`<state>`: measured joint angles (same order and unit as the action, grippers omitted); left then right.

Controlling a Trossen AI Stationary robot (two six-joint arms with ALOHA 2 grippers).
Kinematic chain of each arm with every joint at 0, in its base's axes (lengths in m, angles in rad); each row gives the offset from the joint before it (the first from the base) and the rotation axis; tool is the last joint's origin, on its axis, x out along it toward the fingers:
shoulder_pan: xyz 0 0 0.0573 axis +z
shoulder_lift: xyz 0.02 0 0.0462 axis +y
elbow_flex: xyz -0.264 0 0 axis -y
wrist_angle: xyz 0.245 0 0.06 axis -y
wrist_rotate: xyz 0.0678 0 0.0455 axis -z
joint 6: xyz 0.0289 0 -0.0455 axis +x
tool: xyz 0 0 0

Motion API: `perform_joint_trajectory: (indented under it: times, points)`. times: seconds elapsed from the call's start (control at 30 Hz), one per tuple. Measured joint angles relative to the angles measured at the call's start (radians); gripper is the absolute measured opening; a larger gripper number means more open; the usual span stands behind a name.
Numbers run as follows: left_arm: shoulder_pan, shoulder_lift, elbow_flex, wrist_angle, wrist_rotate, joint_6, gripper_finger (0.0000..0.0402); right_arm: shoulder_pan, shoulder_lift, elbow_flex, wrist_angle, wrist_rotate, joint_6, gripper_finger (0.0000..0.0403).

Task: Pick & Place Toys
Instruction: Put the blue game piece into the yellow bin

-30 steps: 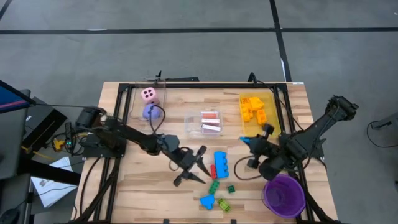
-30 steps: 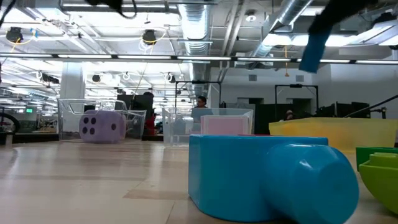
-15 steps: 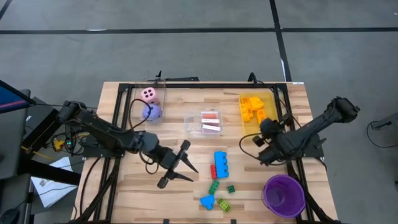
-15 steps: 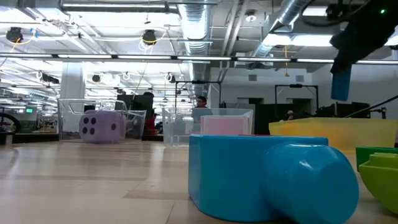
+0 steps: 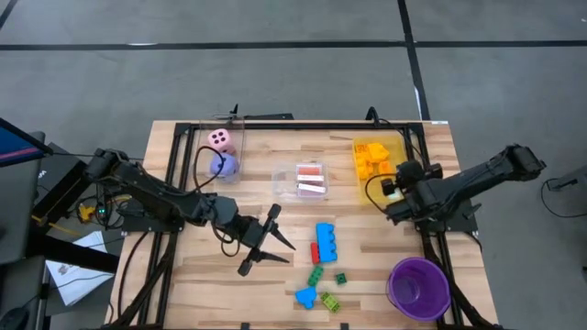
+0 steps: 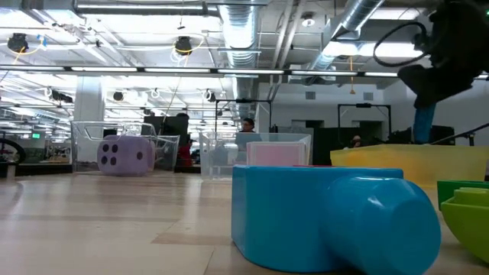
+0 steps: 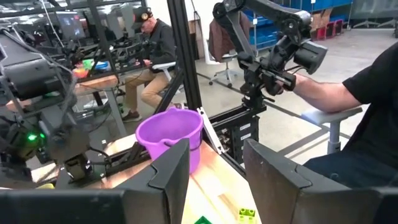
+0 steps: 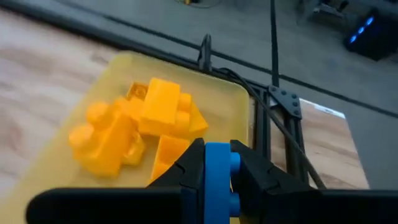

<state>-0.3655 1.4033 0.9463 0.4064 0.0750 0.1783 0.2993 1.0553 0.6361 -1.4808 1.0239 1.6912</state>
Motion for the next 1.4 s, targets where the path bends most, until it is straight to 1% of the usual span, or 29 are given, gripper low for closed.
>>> perform_joint_trajectory:
  times: [0.1,0.33,0.43,0.5,0.6,0.73,1.0,1.4]
  points:
    - [0.005,0.000,0.000,0.000,0.000,0.000,0.0145,-0.047,-0.023,-0.020,0.049,0.010,-0.038,0.0048]
    - [0.006,0.000,0.000,-0.004,0.000,0.000,0.0145,-0.182,-0.014,-0.053,0.185,0.013,-0.198,0.0048]
    - [0.006,0.000,0.000,-0.008,0.000,0.000,0.0145,-0.235,-0.015,-0.082,0.228,0.018,-0.230,0.0048]
    - [0.006,0.000,0.000,-0.009,0.000,0.000,0.0145,-0.261,-0.014,-0.095,0.259,0.025,-0.246,0.0048]
    - [0.006,0.000,0.000,-0.020,0.000,0.001,0.0145,-0.286,-0.015,-0.099,0.311,0.026,-0.316,0.0048]
    - [0.006,0.000,0.000,-0.023,0.000,0.001,0.0145,-0.302,-0.014,-0.098,0.340,0.025,-0.372,0.0048]
    - [0.006,0.000,0.000,-0.024,0.000,0.000,0.0145,-0.303,-0.014,-0.098,0.342,0.024,-0.383,0.0049]
    - [0.006,0.000,0.000,-0.025,0.000,0.000,0.0145,-0.303,-0.014,-0.098,0.339,0.022,-0.383,0.0087]
